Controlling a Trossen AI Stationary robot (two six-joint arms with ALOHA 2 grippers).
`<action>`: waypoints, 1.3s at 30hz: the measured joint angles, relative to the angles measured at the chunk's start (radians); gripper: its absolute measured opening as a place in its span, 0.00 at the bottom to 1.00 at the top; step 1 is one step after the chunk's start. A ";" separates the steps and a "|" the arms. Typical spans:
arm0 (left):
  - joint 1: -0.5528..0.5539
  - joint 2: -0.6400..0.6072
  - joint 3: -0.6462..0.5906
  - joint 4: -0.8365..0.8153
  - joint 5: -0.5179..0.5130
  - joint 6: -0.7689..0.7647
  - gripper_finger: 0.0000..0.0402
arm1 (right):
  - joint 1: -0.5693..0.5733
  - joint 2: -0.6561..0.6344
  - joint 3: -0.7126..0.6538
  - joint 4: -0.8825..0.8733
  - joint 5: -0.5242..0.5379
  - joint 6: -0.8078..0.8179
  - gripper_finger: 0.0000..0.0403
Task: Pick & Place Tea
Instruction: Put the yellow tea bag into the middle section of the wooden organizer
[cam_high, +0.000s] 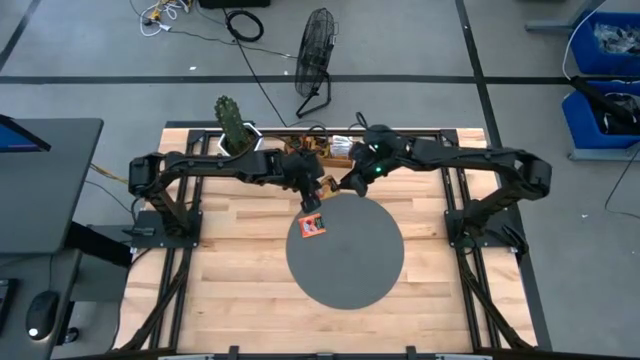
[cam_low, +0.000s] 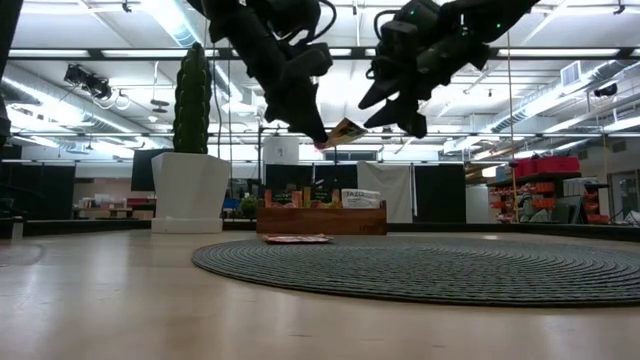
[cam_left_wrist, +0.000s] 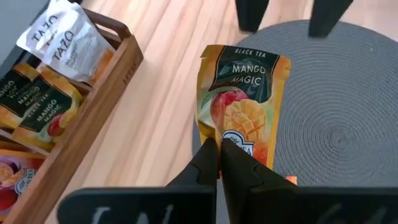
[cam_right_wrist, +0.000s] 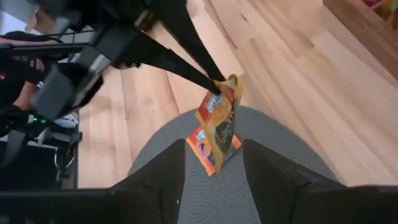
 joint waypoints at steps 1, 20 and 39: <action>0.000 0.000 0.000 0.004 -0.004 0.000 0.02 | 0.002 0.005 0.000 0.002 0.000 0.000 0.42; -0.005 0.000 0.000 0.084 -0.008 -0.011 0.02 | 0.006 0.020 0.000 0.046 0.029 -0.004 0.20; -0.003 -0.062 0.000 -0.032 -0.005 -0.049 0.17 | -0.021 -0.015 0.000 0.030 0.063 -0.077 0.00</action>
